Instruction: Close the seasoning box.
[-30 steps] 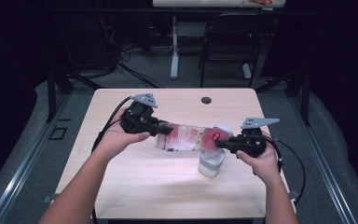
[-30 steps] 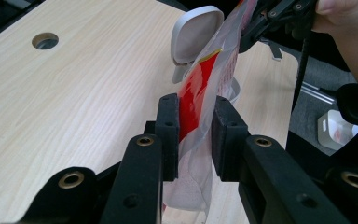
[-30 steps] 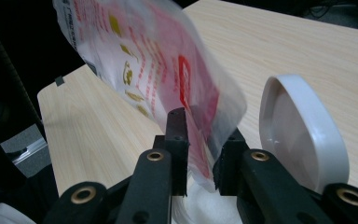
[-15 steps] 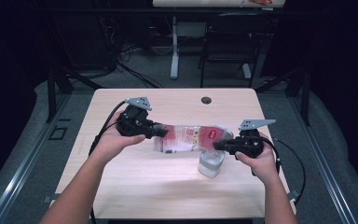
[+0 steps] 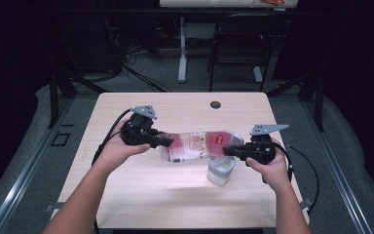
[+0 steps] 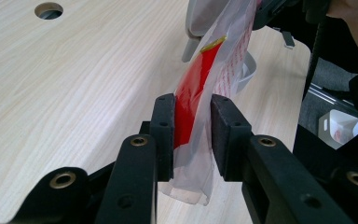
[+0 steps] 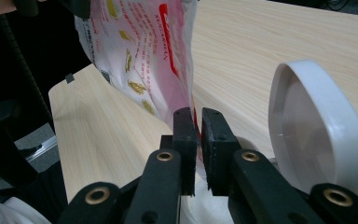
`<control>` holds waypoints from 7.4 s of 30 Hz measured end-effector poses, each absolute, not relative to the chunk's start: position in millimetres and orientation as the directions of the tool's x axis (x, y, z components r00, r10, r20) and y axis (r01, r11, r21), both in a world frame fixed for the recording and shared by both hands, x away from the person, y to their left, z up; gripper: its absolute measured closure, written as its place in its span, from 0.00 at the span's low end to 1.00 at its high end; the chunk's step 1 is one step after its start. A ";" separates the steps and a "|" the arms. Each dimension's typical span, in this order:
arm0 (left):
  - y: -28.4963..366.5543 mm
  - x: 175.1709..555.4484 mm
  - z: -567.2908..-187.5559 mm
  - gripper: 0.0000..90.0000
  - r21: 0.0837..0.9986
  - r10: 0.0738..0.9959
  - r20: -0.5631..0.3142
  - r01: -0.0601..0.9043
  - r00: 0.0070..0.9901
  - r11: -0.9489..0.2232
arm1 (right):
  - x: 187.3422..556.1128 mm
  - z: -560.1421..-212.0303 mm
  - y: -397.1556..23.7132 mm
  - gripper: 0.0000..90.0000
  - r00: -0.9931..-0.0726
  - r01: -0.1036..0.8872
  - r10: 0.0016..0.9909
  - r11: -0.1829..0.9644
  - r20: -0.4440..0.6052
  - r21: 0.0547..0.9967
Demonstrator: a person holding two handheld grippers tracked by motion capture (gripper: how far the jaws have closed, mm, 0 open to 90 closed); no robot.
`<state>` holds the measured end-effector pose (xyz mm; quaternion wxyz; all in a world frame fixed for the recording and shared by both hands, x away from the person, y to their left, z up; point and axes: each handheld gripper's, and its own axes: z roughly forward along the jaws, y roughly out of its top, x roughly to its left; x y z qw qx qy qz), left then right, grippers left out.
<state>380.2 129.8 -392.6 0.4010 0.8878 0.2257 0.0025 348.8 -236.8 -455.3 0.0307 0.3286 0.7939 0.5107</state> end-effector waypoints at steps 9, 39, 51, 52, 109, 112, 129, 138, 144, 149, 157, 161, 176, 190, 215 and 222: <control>133.1 380.7 -399.2 0.79 0.703 0.429 -0.172 0.415 0.887 -0.577 | 347.8 -451.5 -233.7 0.97 -0.790 0.470 0.556 0.283 0.257 0.836; 140.0 378.6 -438.7 0.74 0.693 0.434 -0.236 0.464 0.869 -0.552 | 340.7 -427.6 -230.9 1.00 -0.819 0.411 0.523 0.250 0.235 0.877; 144.5 373.6 -456.7 0.73 0.704 0.423 -0.246 0.461 0.872 -0.540 | 337.0 -417.0 -222.3 1.00 -0.828 0.400 0.516 0.272 0.219 0.875; 145.8 374.1 -458.5 0.73 0.707 0.408 -0.257 0.458 0.876 -0.539 | 337.5 -416.3 -221.1 1.00 -0.830 0.400 0.513 0.275 0.219 0.874; 200.5 361.2 -500.9 0.61 0.749 0.476 -0.252 0.481 0.843 -0.456 | 340.8 -372.5 -120.9 1.00 -0.893 0.336 0.449 0.594 0.046 0.731; 196.3 360.3 -503.3 0.66 0.741 0.485 -0.230 0.475 0.843 -0.474 | 342.1 -376.6 -116.6 1.00 -0.891 0.338 0.453 0.608 0.036 0.719; 193.1 360.7 -507.2 0.81 0.726 0.506 -0.205 0.477 0.838 -0.495 | 344.8 -387.9 -98.5 1.00 -0.897 0.329 0.443 0.646 0.013 0.688; 199.3 362.7 -507.0 0.74 0.731 0.493 -0.236 0.487 0.838 -0.478 | 347.5 -387.2 -85.2 1.00 -0.904 0.325 0.427 0.647 0.026 0.690; 204.6 362.0 -501.7 0.67 0.749 0.484 -0.224 0.467 0.846 -0.470 | 349.3 -387.5 -79.4 1.00 -0.909 0.324 0.416 0.646 0.037 0.691; 210.3 361.1 -494.9 0.61 0.766 0.478 -0.225 0.457 0.849 -0.452 | 349.0 -388.3 -71.2 0.99 -0.916 0.312 0.399 0.649 0.038 0.694; 217.5 361.7 -493.1 0.57 0.759 0.490 -0.219 0.462 0.844 -0.458 | 349.7 -392.2 -56.6 0.93 -0.924 0.312 0.376 0.640 0.067 0.702; 220.0 361.7 -492.5 0.56 0.761 0.492 -0.224 0.466 0.841 -0.451 | 350.2 -392.0 -53.1 0.87 -0.926 0.315 0.366 0.621 0.090 0.718; 229.4 361.4 -485.9 0.54 0.771 0.520 -0.211 0.468 0.828 -0.433 | 340.3 -379.1 -54.6 0.67 -0.916 0.325 0.383 0.528 0.122 0.784; 238.3 361.7 -483.5 0.53 0.767 0.539 -0.198 0.471 0.819 -0.435 | 339.3 -373.3 -77.6 0.53 -0.908 0.323 0.394 0.437 0.144 0.839; 259.1 362.6 -478.2 0.53 0.782 0.592 -0.189 0.485 0.783 -0.392 | 357.1 -364.7 -143.9 0.58 -0.700 0.447 0.714 0.423 0.014 0.788; 260.9 363.2 -478.4 0.53 0.776 0.598 -0.192 0.493 0.778 -0.392 | 368.1 -368.4 -164.9 0.66 -0.626 0.495 0.780 0.390 0.007 0.776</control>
